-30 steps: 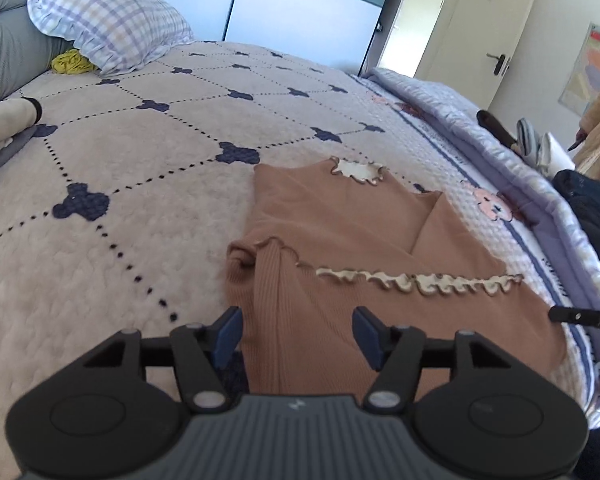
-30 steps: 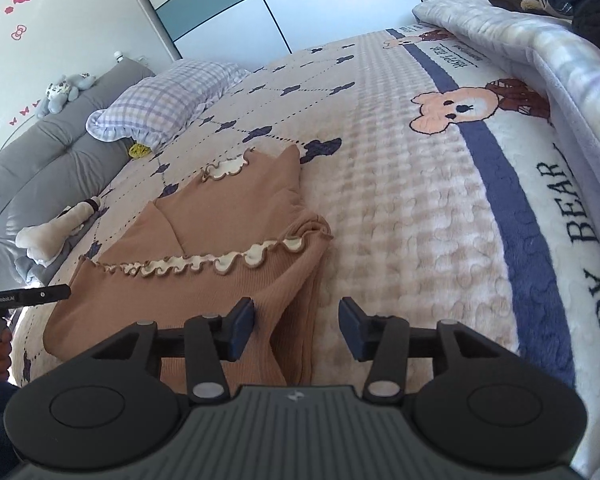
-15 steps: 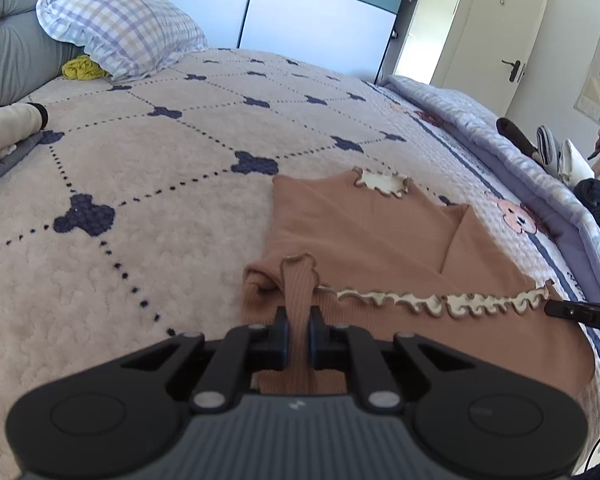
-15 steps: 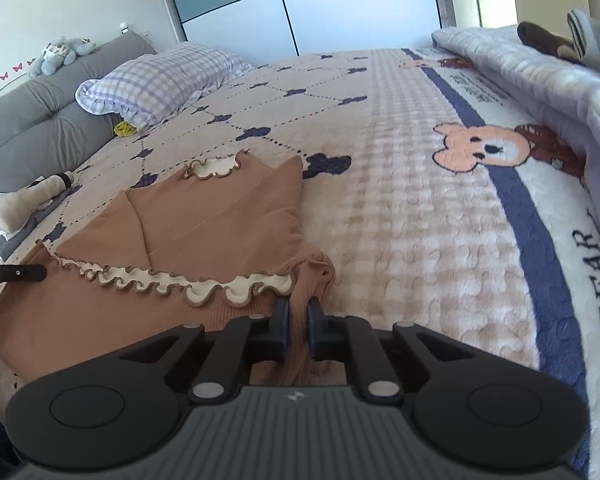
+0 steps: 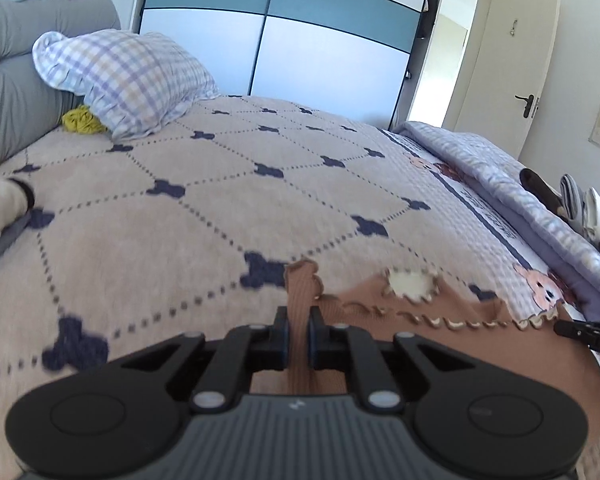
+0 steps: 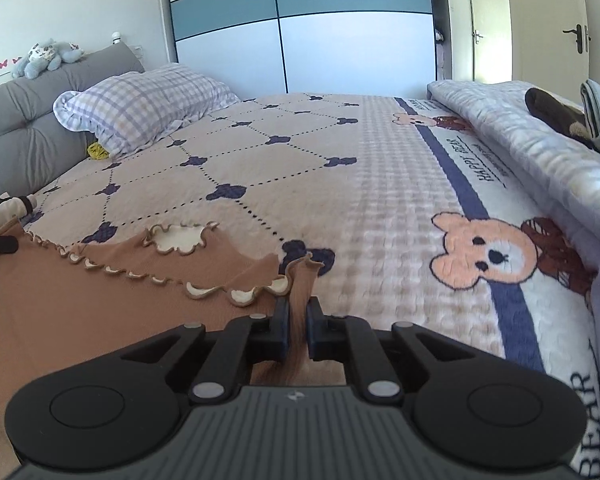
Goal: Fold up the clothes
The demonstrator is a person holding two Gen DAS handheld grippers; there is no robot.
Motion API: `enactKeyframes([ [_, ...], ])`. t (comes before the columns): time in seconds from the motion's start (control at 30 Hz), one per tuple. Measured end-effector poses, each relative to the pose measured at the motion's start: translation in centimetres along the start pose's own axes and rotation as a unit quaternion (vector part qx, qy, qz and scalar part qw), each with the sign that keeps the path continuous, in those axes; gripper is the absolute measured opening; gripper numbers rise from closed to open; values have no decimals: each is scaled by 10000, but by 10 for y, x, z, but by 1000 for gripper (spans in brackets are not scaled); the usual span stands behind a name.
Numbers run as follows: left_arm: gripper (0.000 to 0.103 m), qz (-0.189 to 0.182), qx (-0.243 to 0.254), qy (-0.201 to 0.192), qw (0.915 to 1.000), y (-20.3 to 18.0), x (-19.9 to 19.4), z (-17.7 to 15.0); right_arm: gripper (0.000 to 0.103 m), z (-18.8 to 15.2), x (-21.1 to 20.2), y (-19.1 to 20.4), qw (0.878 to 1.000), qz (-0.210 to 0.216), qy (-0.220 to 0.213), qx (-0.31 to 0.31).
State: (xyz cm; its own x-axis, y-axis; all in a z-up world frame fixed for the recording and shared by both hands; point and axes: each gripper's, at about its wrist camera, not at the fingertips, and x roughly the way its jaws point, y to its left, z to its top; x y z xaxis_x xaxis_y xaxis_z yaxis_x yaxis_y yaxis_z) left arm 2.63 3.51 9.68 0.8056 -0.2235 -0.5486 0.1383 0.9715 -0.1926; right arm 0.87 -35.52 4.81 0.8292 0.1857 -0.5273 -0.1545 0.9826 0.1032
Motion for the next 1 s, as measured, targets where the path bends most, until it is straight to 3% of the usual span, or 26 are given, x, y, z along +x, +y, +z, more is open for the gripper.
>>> enactKeyframes([
  [0.13,9,214,178,-20,9996,-2,41,24,9,25,33,-5,9998,-170,-67,-44],
  [0.23,9,434,319,189,9984,-4,75,27,9,36,59,-4,9994,-308,29,-123],
  [0.47,11,771,264,579,9950,5,115,8,9,20,112,-4,9964,-554,566,-292],
  [0.5,16,796,237,566,9949,7,115,8,9,17,113,-4,9966,-568,529,-261],
  [0.6,36,1004,292,559,9929,10,110,16,10,16,114,-3,9963,-651,514,-212],
  [0.67,36,1087,193,473,9928,13,98,25,17,22,111,-2,9953,-732,589,-246],
  [0.73,36,1107,114,291,9934,15,76,33,39,29,97,-4,9932,-1013,499,-266],
  [0.83,39,1205,307,-5,9922,9,32,38,41,33,58,-8,9927,-1193,133,-118],
  [1.0,49,645,622,-19,9960,-34,-17,-4,42,12,-11,9,9980,-614,-23,164],
])
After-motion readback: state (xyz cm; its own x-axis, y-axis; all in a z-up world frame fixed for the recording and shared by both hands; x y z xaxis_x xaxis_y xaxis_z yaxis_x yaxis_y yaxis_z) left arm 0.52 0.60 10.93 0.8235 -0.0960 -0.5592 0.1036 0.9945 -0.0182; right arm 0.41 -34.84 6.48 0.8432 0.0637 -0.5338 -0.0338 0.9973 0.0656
